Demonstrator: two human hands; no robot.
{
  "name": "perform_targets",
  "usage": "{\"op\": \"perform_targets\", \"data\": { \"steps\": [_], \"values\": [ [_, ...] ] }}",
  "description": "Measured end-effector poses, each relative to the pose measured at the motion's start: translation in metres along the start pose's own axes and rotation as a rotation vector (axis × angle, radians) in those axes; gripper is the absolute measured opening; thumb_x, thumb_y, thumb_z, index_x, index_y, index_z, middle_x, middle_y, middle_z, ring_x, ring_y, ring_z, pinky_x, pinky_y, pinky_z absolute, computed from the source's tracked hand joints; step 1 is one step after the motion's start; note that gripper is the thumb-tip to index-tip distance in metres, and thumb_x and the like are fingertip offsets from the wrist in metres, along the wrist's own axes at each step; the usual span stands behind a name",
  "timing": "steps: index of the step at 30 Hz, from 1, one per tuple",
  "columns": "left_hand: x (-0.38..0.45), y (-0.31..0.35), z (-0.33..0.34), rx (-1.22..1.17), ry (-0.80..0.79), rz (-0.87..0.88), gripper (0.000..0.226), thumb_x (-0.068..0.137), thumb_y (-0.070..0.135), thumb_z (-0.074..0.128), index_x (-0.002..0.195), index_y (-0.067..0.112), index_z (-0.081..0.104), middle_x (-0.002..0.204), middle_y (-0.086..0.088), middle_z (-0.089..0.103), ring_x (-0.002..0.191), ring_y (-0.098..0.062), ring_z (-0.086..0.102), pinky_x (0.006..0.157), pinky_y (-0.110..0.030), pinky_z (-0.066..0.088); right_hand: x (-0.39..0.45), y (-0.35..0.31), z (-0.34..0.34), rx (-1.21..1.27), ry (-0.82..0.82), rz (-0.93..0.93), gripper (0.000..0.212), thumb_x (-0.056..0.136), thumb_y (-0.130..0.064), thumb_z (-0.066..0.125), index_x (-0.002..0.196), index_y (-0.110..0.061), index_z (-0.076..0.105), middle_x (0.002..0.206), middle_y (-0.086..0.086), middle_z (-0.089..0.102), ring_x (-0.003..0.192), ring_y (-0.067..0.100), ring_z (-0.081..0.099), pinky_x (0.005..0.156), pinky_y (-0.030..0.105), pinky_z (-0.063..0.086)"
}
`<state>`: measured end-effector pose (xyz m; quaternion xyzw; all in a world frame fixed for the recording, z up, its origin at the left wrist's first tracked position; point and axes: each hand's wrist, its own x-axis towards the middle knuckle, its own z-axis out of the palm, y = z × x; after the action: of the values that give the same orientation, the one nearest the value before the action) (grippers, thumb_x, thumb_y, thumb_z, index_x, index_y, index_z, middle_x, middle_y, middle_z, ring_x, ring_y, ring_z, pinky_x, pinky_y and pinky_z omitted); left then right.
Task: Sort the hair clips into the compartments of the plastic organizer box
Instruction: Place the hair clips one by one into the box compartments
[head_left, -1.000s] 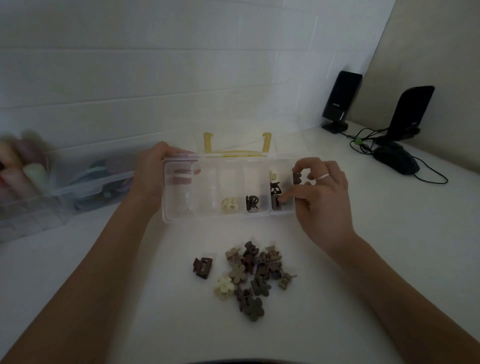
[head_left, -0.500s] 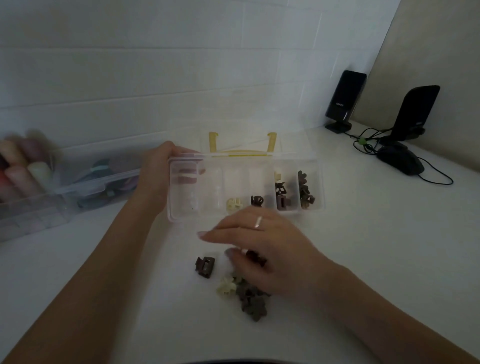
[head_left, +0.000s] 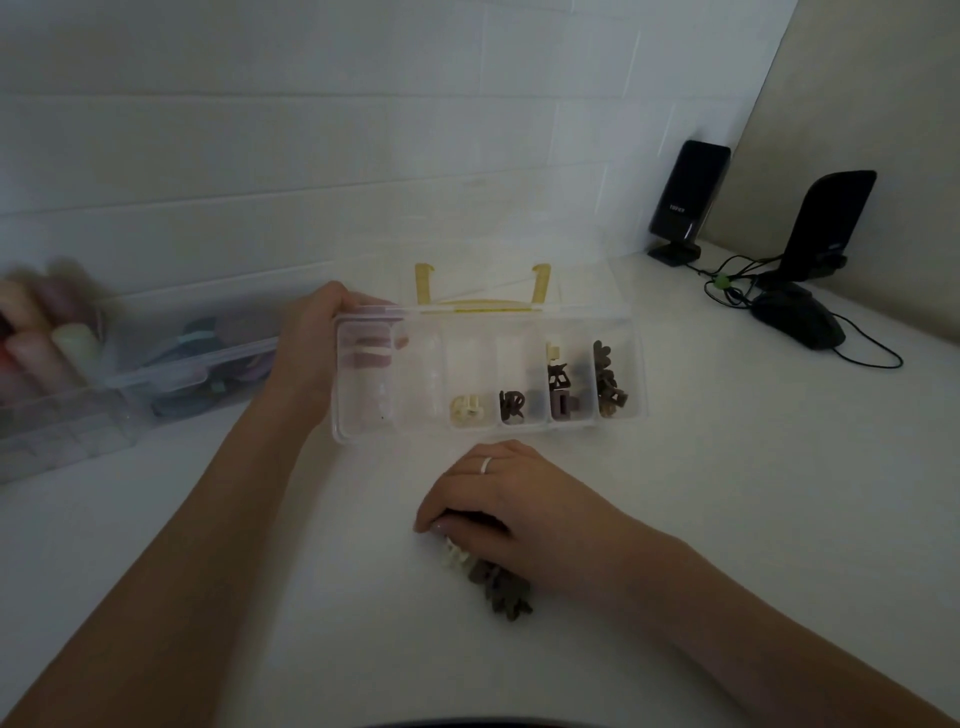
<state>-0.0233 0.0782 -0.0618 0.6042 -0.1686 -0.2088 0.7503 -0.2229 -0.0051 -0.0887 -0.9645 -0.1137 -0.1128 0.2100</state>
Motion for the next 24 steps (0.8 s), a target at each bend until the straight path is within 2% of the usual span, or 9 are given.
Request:
{"op": "perform_targets", "data": {
  "steps": [3, 6, 9, 11, 14, 16, 18, 21, 24],
  "values": [
    [0.002, -0.001, -0.001, 0.013, -0.005, -0.004, 0.032, 0.077, 0.014, 0.037, 0.070, 0.004, 0.066, 0.056, -0.009, 0.065, 0.053, -0.022, 0.060, 0.045, -0.020, 0.046, 0.000, 0.003, -0.002, 0.019, 0.032, 0.004, 0.016, 0.091, -0.019, 0.057, 0.102, -0.025, 0.066, 0.097, -0.009, 0.069, 0.093, 0.009, 0.060, 0.091, 0.034, 0.042],
    [0.004, -0.002, -0.003, 0.022, -0.010, -0.015, 0.031, 0.075, 0.015, 0.038, 0.071, 0.004, 0.067, 0.058, -0.010, 0.066, 0.054, -0.022, 0.060, 0.046, -0.021, 0.046, 0.001, 0.005, -0.005, 0.031, 0.068, -0.017, 0.018, 0.086, -0.009, 0.061, 0.099, -0.019, 0.069, 0.094, -0.005, 0.069, 0.086, 0.008, 0.059, 0.083, 0.025, 0.044],
    [0.004, -0.003, -0.003, 0.033, -0.020, -0.002, 0.033, 0.076, 0.016, 0.037, 0.070, 0.006, 0.068, 0.059, -0.011, 0.066, 0.052, -0.021, 0.060, 0.046, -0.021, 0.047, -0.001, 0.005, -0.007, 0.046, 0.147, -0.056, 0.016, 0.086, -0.006, 0.063, 0.097, -0.014, 0.071, 0.092, -0.003, 0.068, 0.085, 0.009, 0.061, 0.080, 0.023, 0.047],
    [0.005, -0.003, -0.003, 0.028, -0.016, 0.006, 0.036, 0.078, 0.015, 0.037, 0.063, 0.009, 0.069, 0.057, -0.010, 0.066, 0.051, -0.020, 0.060, 0.045, -0.020, 0.046, -0.003, 0.007, -0.011, 0.057, 0.279, -0.050, 0.016, 0.086, -0.006, 0.062, 0.097, -0.014, 0.071, 0.092, -0.003, 0.068, 0.087, 0.008, 0.061, 0.081, 0.020, 0.048],
    [0.006, -0.003, -0.003, 0.047, -0.014, 0.018, 0.035, 0.079, 0.015, 0.036, 0.067, 0.007, 0.068, 0.056, -0.008, 0.067, 0.053, -0.020, 0.060, 0.045, -0.020, 0.047, -0.007, 0.016, -0.024, 0.072, 0.551, 0.030, 0.017, 0.086, -0.006, 0.059, 0.097, -0.013, 0.071, 0.091, -0.004, 0.067, 0.085, 0.003, 0.061, 0.077, 0.017, 0.050],
    [0.008, -0.003, -0.004, 0.043, -0.018, 0.013, 0.037, 0.078, 0.016, 0.037, 0.062, 0.009, 0.070, 0.056, -0.008, 0.067, 0.054, -0.021, 0.061, 0.047, -0.020, 0.047, -0.010, 0.024, -0.033, 0.030, 0.723, 0.081, 0.017, 0.085, 0.000, 0.062, 0.094, -0.011, 0.071, 0.088, -0.005, 0.065, 0.081, -0.001, 0.058, 0.072, 0.012, 0.048],
    [0.008, -0.004, -0.005, 0.045, -0.033, 0.005, 0.037, 0.078, 0.016, 0.036, 0.064, 0.009, 0.069, 0.057, -0.008, 0.067, 0.054, -0.021, 0.061, 0.048, -0.021, 0.048, -0.013, 0.028, -0.040, -0.004, 0.853, 0.136, 0.020, 0.084, 0.005, 0.063, 0.093, -0.011, 0.070, 0.087, -0.006, 0.063, 0.078, 0.002, 0.058, 0.071, 0.012, 0.047],
    [0.009, -0.004, -0.005, 0.059, -0.053, -0.002, 0.035, 0.080, 0.017, 0.034, 0.072, 0.006, 0.067, 0.057, -0.009, 0.067, 0.053, -0.020, 0.061, 0.048, -0.020, 0.047, -0.015, 0.030, -0.046, -0.033, 0.952, 0.218, 0.018, 0.085, 0.002, 0.062, 0.092, -0.013, 0.068, 0.085, -0.007, 0.062, 0.073, 0.007, 0.056, 0.070, 0.011, 0.044],
    [0.007, -0.003, -0.004, 0.044, -0.049, -0.006, 0.034, 0.080, 0.016, 0.034, 0.073, 0.006, 0.066, 0.056, -0.007, 0.067, 0.052, -0.018, 0.061, 0.048, -0.019, 0.047, -0.016, 0.033, -0.047, -0.077, 0.967, 0.315, 0.016, 0.085, -0.003, 0.063, 0.091, -0.017, 0.066, 0.082, -0.014, 0.059, 0.073, 0.003, 0.049, 0.069, 0.008, 0.038]
  ]
}}
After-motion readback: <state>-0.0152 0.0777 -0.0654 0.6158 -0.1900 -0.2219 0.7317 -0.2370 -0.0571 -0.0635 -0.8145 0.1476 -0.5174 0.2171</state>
